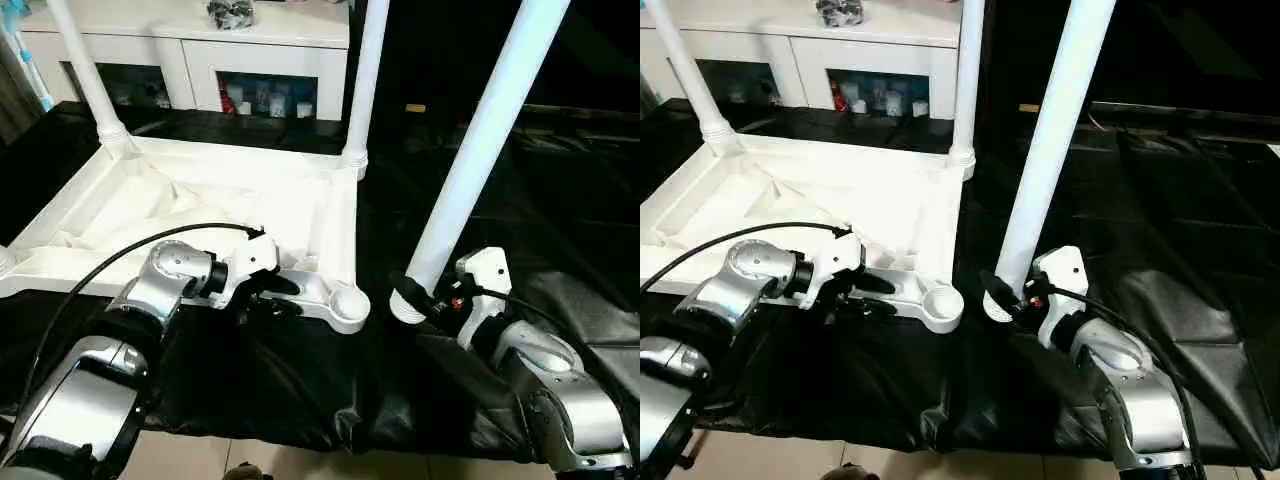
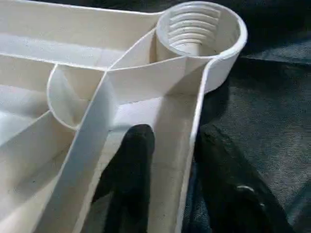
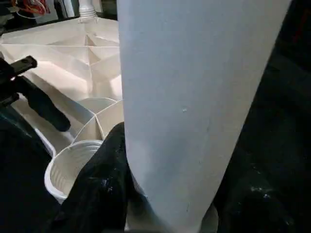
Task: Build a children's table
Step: Pick table leg, then insert table leg to table base
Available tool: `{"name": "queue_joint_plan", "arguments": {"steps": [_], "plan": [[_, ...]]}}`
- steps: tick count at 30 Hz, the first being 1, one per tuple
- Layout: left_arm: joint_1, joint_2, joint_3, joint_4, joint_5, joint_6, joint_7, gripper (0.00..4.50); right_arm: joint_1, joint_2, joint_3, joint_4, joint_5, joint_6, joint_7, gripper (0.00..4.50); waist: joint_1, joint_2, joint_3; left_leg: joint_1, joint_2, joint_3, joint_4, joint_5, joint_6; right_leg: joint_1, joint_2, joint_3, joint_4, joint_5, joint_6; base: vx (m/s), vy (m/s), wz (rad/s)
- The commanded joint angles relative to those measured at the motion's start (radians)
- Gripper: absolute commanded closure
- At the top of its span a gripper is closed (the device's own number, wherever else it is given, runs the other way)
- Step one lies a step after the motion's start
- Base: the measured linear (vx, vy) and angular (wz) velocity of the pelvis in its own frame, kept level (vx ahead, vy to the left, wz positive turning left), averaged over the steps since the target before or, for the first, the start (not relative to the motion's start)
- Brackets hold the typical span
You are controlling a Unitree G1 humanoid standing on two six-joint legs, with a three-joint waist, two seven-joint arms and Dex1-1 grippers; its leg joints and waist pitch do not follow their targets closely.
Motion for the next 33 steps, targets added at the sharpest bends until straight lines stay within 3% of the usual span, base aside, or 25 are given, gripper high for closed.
{"name": "queue_joint_plan", "arguments": {"steps": [1,8,10,12,15,17,23,26,27,29,33], "plan": [[-0.018,0.002,0.005,0.031,0.018,0.001,0.001,3.18,0.0,-0.001,0.002,-0.018,-0.004,-0.01,-0.002,2.61,0.004,0.007,-0.058,0.018,0.065,-0.025,-0.08,-0.204,-0.004,0.045,-0.108,0.059,-0.08,-0.096,-0.21,0.0,0.0,0.0],[-0.03,0.013,-0.024,0.049,0.064,0.049,-0.013,3.67,-0.003,-0.001,0.011,-0.011,-0.01,-0.017,0.002,2.61,0.003,0.005,-0.058,0.02,0.065,-0.024,-0.079,-0.189,0.005,0.044,-0.108,0.06,-0.078,-0.076,-0.216,0.0,0.0,0.0],[-0.034,0.013,-0.028,0.043,0.072,0.075,-0.013,3.7,-0.006,-0.002,0.011,-0.009,-0.01,-0.018,0.002,2.61,0.004,0.005,-0.055,0.019,0.065,-0.024,-0.08,-0.202,0.004,0.043,-0.11,0.06,-0.083,-0.114,-0.213,0.0,0.0,0.0],[-0.034,0.015,-0.037,0.027,0.084,0.116,-0.012,4.09,-0.013,-0.002,0.008,-0.004,-0.01,-0.018,0.003,2.61,0.004,0.004,-0.054,0.02,0.066,-0.025,-0.081,-0.212,0.0,0.043,-0.111,0.061,-0.084,-0.147,-0.209,0.0,0.0,0.0],[-0.02,0.006,-0.03,-0.023,0.072,0.19,-0.011,4.14,-0.027,-0.001,0.003,0.003,-0.007,-0.017,0.004,2.61,0.003,0.004,-0.053,0.019,0.067,-0.027,-0.084,-0.221,-0.006,0.044,-0.113,0.061,-0.087,-0.182,-0.203,0.0,0.0,0.0],[0.009,-0.026,-0.006,-0.112,0.048,0.285,0.039,4.29,-0.043,-0.002,0.001,0.014,-0.007,-0.015,0.003,2.61,0.0,0.002,-0.054,0.016,0.068,-0.027,-0.084,-0.202,-0.005,0.046,-0.111,0.059,-0.08,-0.143,-0.214,0.0,0.0,0.0],[0.086,-0.093,0.004,-0.311,0.062,0.464,0.182,4.47,-0.073,0.001,0.003,0.036,-0.01,-0.011,-0.003,2.61,-0.004,-0.007,-0.062,0.011,0.063,-0.02,-0.071,-0.109,0.047,0.052,-0.106,0.056,-0.067,0.015,-0.247,0.0,0.0,0.0],[0.095,-0.102,0.006,-0.335,0.068,0.486,0.204,4.47,-0.076,0.001,0.004,0.039,-0.011,-0.011,-0.004,2.61,-0.003,-0.007,-0.061,0.009,0.059,-0.018,-0.067,-0.095,0.063,0.052,-0.103,0.056,-0.07,0.013,-0.239,0.0,0.0,0.0],[0.145,-0.122,-0.01,-0.429,0.079,0.495,0.229,4.47,-0.093,0.006,0.009,0.053,-0.014,-0.009,-0.004,2.61,-0.004,-0.014,-0.06,0.01,0.061,-0.019,-0.07,-0.107,0.062,0.052,-0.104,0.056,-0.073,-0.015,-0.233,0.0,0.0,0.0],[0.179,-0.122,-0.03,-0.492,0.088,0.493,0.231,4.47,-0.107,0.009,0.013,0.063,-0.015,-0.007,-0.004,2.61,-0.006,-0.008,-0.058,0.012,0.064,-0.02,-0.071,-0.119,0.058,0.048,-0.105,0.056,-0.077,-0.059,-0.224,0.0,0.0,0.0],[0.217,-0.109,-0.055,-0.546,0.1,0.412,0.23,4.47,-0.131,0.013,0.021,0.088,-0.015,-0.012,0.004,2.61,-0.004,-0.008,-0.056,0.013,0.063,-0.019,-0.074,-0.144,0.047,0.043,-0.101,0.057,-0.082,-0.108,-0.205,0.0,0.0,0.0]]}}
